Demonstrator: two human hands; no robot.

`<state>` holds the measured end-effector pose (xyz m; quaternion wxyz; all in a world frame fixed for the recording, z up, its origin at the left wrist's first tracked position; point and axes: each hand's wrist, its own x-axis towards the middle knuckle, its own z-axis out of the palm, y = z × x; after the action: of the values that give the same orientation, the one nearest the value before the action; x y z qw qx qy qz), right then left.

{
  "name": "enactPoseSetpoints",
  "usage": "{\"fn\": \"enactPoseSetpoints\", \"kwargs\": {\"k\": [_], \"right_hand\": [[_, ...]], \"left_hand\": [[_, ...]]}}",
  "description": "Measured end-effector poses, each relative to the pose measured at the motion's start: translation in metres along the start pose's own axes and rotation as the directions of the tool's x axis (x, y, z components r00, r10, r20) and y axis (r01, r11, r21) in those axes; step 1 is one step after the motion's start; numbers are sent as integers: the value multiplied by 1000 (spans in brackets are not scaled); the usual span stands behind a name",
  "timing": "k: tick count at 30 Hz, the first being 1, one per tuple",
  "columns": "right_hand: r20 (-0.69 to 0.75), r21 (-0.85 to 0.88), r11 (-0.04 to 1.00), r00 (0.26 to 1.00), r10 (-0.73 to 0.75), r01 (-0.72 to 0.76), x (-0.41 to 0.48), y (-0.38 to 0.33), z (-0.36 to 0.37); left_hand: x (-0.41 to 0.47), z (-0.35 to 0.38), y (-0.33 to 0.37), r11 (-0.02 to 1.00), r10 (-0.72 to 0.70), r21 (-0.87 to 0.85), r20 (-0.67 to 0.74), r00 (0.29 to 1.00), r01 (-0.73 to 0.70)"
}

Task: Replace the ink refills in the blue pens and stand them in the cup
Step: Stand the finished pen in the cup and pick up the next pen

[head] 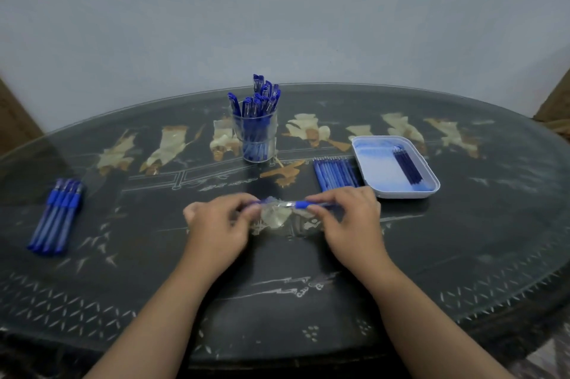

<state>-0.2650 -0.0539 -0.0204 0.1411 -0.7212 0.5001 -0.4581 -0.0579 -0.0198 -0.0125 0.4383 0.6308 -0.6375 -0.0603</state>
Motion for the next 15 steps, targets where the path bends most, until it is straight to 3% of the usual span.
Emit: {"fn": "enactPoseSetpoints", "kwargs": {"k": [2,5,8,15], "right_hand": [[-9,31,999,1000,23,-22,1,1,-1],[8,15,999,999,-33,33,-1,-2,2],[15,12,1000,1000,-26,26,-1,-1,3],[65,-42,999,997,-29,31,1,1,4]], "left_hand": [[3,-5,-5,995,-88,-59,-72,994,84],[0,-4,0,989,4,147,-27,1000,0],[-2,-1,0,962,4,272,33,999,-13],[1,1,-2,966,-48,257,110,993,18]]}}
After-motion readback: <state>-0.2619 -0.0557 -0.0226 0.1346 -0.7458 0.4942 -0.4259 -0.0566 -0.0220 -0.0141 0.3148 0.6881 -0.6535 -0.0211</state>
